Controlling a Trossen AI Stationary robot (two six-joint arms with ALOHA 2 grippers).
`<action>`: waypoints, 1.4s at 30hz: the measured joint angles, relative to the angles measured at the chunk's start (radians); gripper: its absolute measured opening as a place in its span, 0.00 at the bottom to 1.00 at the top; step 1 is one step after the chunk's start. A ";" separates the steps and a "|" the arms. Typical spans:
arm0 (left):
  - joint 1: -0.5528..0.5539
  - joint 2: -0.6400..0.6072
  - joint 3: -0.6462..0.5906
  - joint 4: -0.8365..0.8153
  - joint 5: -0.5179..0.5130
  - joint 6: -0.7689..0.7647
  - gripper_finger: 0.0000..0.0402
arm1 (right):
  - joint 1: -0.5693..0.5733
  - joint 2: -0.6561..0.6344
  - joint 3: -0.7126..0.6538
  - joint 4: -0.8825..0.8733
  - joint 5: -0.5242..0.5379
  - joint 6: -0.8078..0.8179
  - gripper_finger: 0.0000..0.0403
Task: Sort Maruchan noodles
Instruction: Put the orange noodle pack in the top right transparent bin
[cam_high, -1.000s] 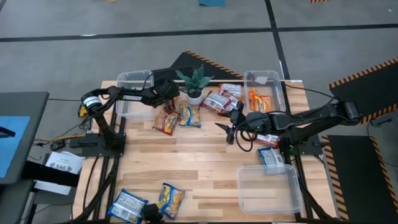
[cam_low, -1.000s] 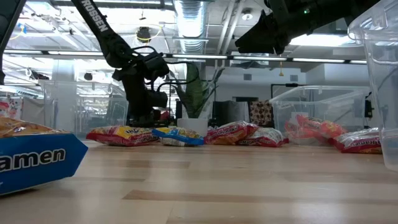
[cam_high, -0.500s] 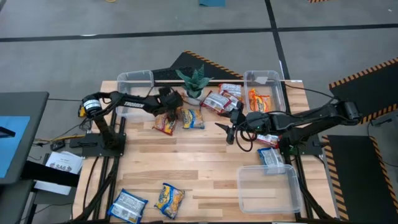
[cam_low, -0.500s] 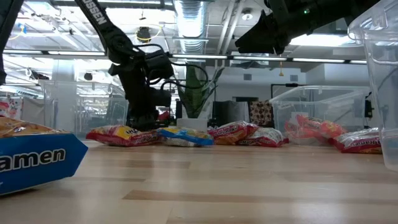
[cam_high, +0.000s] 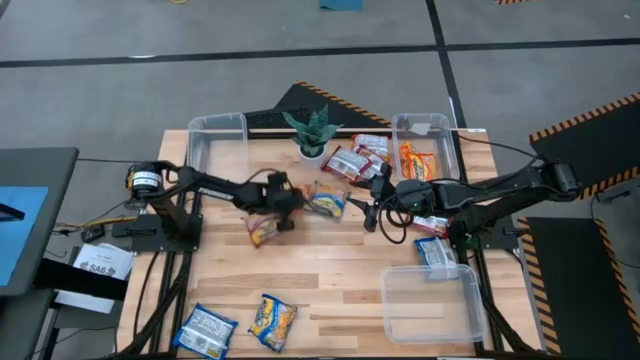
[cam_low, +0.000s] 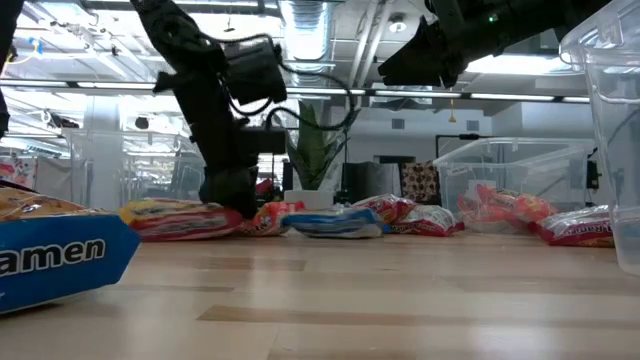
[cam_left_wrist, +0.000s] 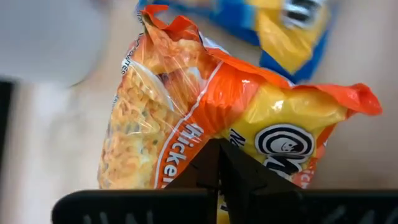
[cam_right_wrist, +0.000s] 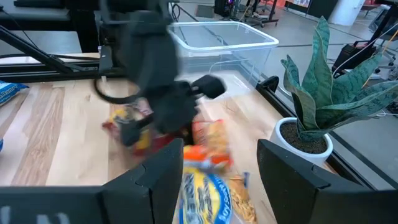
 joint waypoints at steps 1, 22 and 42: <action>-0.027 0.000 0.000 0.001 0.014 -0.018 0.00 | 0.000 0.000 0.000 0.000 0.000 0.000 0.56; -0.273 -0.186 0.084 -0.033 0.076 0.039 0.00 | 0.010 0.078 0.000 0.051 -0.330 0.028 0.56; -0.184 -0.815 -0.289 0.440 0.208 0.005 0.00 | 0.044 0.654 0.396 -0.138 -0.447 -0.109 0.56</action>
